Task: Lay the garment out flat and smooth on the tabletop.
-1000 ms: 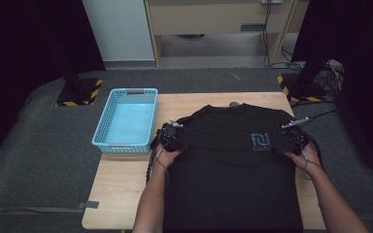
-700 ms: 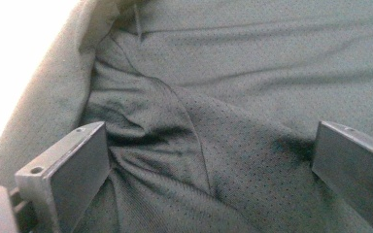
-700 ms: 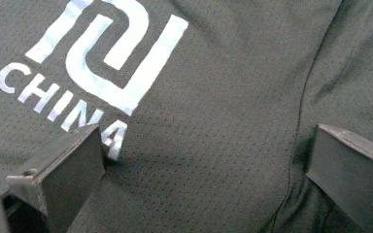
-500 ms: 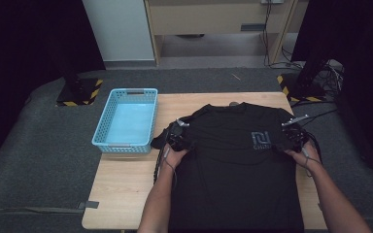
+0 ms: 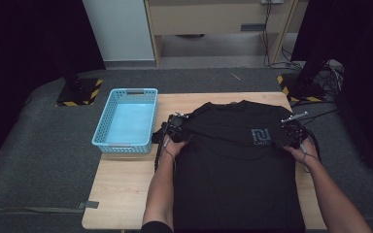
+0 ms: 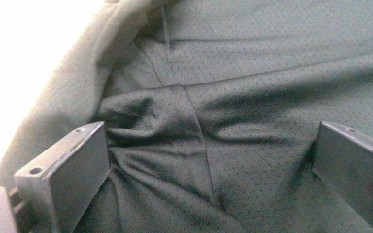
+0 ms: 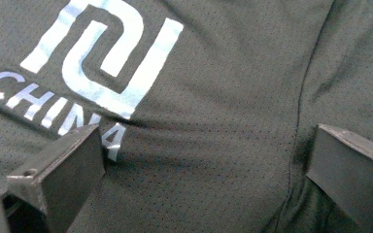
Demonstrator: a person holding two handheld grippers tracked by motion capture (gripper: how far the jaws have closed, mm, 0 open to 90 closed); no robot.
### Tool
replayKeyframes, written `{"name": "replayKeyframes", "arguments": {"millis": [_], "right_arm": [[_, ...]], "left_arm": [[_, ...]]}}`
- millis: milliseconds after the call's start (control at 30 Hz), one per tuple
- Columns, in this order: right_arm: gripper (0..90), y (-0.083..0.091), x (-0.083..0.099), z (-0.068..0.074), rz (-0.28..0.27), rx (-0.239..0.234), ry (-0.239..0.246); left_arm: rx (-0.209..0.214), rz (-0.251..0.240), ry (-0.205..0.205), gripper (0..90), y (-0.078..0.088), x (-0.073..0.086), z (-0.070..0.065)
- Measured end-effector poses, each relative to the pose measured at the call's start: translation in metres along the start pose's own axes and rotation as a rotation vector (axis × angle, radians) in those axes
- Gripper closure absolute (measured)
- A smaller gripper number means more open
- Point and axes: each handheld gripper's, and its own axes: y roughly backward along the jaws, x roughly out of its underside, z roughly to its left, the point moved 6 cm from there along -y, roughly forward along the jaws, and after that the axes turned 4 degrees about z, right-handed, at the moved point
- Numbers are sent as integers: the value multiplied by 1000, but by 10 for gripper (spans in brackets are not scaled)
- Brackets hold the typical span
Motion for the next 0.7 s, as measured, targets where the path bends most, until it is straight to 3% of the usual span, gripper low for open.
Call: {"name": "replayKeyframes", "arguments": {"millis": [167,267,367,433,533,700], "right_arm": [[5,-2,-3,-2,-21,13,-24],[27,-1,-2,-2,-31,11,-25],[41,4,1,-1,-54,-6,-40],[50,8,6,4,-69,-14,-28],[54,14,16,12,-76,-18,11],[56,28,31,24,-110,-40,24]], "left_arm": [[5,-13,-8,15,-1,-3,3],[12,4,-25,44,3,-1,-1],[21,-43,-38,67,13,0,-7],[41,-80,-36,82,19,3,-13],[56,-100,-56,72,27,11,-23],[84,-123,-70,66,38,30,-36]]}}
